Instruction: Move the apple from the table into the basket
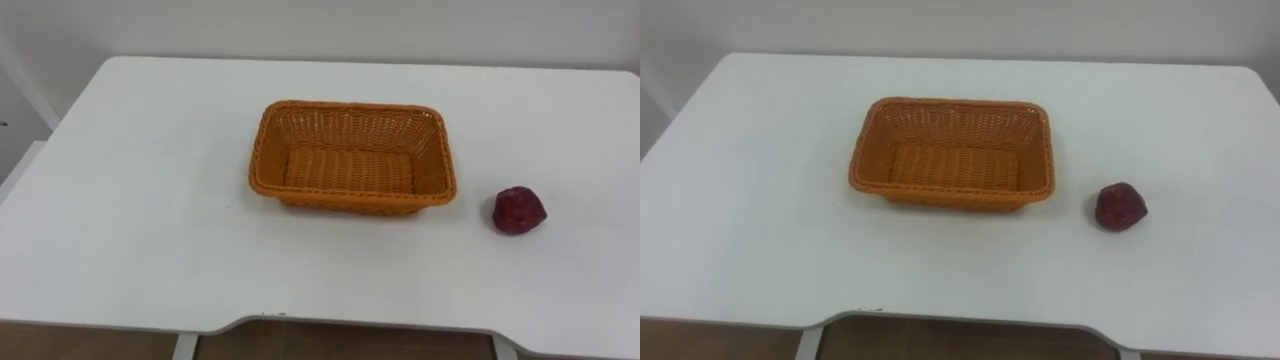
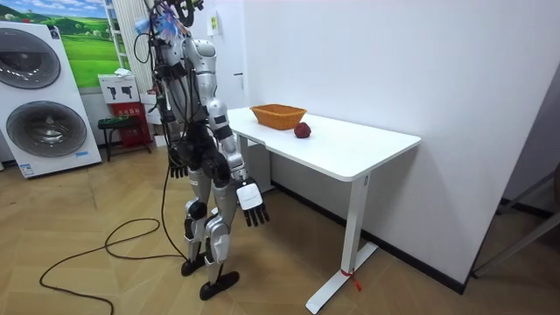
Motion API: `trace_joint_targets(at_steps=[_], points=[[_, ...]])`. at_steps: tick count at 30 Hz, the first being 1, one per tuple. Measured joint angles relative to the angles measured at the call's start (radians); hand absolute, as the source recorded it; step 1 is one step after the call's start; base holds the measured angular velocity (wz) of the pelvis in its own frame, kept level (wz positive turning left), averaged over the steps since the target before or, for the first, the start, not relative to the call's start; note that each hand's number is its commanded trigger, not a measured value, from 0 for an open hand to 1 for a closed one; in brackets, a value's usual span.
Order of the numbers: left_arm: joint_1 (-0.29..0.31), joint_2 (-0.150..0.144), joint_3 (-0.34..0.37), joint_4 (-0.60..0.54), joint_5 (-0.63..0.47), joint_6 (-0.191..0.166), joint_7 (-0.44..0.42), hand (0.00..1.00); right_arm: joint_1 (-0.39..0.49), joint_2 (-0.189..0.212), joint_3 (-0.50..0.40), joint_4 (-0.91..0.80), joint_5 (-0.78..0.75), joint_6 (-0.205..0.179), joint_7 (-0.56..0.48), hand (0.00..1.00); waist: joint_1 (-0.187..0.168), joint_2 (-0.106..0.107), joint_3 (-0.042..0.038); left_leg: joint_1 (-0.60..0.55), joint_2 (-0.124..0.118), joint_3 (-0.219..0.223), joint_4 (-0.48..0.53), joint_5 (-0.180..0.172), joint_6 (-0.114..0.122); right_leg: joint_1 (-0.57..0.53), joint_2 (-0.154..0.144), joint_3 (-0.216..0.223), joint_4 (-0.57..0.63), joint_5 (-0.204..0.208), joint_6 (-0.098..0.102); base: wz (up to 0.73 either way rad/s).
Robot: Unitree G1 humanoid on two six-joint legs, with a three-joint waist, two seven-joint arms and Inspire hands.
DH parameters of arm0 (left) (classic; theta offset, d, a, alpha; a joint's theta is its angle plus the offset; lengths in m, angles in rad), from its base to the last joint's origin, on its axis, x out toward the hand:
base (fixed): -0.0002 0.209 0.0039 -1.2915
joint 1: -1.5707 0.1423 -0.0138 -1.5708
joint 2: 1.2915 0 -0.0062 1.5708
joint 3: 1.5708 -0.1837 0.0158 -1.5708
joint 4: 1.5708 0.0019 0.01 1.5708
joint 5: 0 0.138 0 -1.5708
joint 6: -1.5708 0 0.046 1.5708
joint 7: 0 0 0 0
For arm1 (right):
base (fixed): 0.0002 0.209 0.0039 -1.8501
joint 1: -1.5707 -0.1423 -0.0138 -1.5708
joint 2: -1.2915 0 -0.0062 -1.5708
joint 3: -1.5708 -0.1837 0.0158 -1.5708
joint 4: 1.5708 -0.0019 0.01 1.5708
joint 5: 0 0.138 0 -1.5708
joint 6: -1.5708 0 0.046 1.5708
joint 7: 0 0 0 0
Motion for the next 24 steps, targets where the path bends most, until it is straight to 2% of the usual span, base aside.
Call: trace_joint_targets(at_steps=[1,2,4,5,7,8,10,12,15,18,21,24], points=[[0.002,0.0,0.031,-0.011,0.001,-0.003,0.0,0.0,-0.004,-0.002,-0.094,-0.031,0.077,0.0,-0.028,0.0,-0.017,0.0,-0.0006,-0.002,0.0,0.005,0.0,-0.001,0.0,-0.004,0.0,0.005,0.002,0.0,0.0,-0.07],[0.008,0.001,0.048,-0.018,0.001,-0.005,0.0,0.0,-0.008,-0.005,-0.139,-0.05,0.12,-0.001,-0.047,0.0,-0.029,0.001,-0.0001,-0.003,0.0,0.006,0.0,-0.001,0.0,-0.006,0.0,0.006,0.002,0.0,0.0,-0.12],[0.02,0.015,0.091,-0.026,0.0,-0.024,0.003,0.0,-0.008,-0.017,-0.266,-0.141,0.284,-0.033,-0.138,0.0,-0.061,0.005,-0.0012,-0.008,-0.003,0.014,0.0,-0.002,0.002,-0.014,0.002,0.017,0.006,-0.001,0.0,-0.09],[0.029,0.02,0.099,-0.025,0.0,-0.029,0.004,0.0,-0.009,-0.021,-0.293,-0.163,0.314,-0.042,-0.16,0.0,-0.065,0.004,-0.0017,-0.009,-0.003,0.014,0.001,-0.002,0.002,-0.015,0.002,0.018,0.008,-0.001,0.001,-0.07],[0.032,0.032,0.155,-0.025,0.0,-0.067,0.018,0.0,-0.008,-0.044,-0.382,-0.236,0.413,-0.079,-0.255,0.0,-0.083,0.004,-0.0034,-0.02,-0.004,0.016,-0.001,-0.002,0.002,-0.027,0.003,0.021,0.015,-0.001,0.001,-0.06],[0.034,0.033,0.166,-0.026,0.0,-0.071,0.02,0.0,-0.007,-0.048,-0.4,-0.263,0.43,-0.087,-0.282,0.0,-0.082,0.005,-0.0029,-0.02,-0.004,0.019,0.0,-0.002,0.002,-0.028,0.003,0.022,0.022,-0.001,0.001,-0.1],[0.046,0.041,0.17,-0.032,0.0,-0.08,0.03,0.0,-0.01,-0.061,-0.465,-0.351,0.459,-0.138,-0.396,0.0,-0.091,0.007,-0.0048,-0.019,-0.004,0.024,0.001,-0.001,0.002,-0.028,0.003,0.024,0.024,-0.002,0.001,-0.07],[0.047,0.042,0.166,-0.038,0.0,-0.082,0.043,0.0,-0.018,-0.07,-0.482,-0.413,0.466,-0.156,-0.477,0.0,-0.093,0.007,-0.0046,-0.021,-0.004,0.024,0.0,-0.001,0.002,-0.031,0.003,0.024,0.026,-0.002,0.001,0.0],[0.04,0.042,0.165,-0.047,0.002,-0.085,0.044,0.0,-0.042,-0.072,-0.479,-0.554,0.402,-0.166,-0.599,0.0,-0.09,0.003,-0.0053,-0.04,-0.006,0.025,0.003,0.0,0.002,-0.059,0.002,0.026,0.043,-0.005,0.001,-0.01],[0.04,0.041,0.136,-0.045,0.002,-0.086,0.051,0.0,-0.07,-0.073,-0.441,-0.708,0.258,-0.176,-0.714,0.0,-0.08,-0.008,-0.0045,-0.054,-0.006,0.028,0.011,0.003,0.003,-0.078,0.002,0.033,0.056,-0.005,0.002,-0.03],[0.043,0.04,0.099,-0.046,0.003,-0.086,0.066,0.0,-0.086,-0.078,-0.414,-0.86,0.065,-0.187,-0.787,0.0,-0.075,-0.019,-0.0046,-0.055,-0.006,0.022,0.017,0.003,0.003,-0.078,0.001,0.025,0.05,-0.006,0.002,0.07],[0.044,0.04,0.05,-0.044,0.007,-0.086,0.07,0.0,-0.084,-0.084,-0.348,-1.006,-0.16,-0.216,-0.846,0.0,-0.06,-0.019,-0.0053,-0.062,-0.006,0.014,0.017,0.003,0.003,-0.076,0.001,0.019,0.047,-0.005,0.001,0.06]])
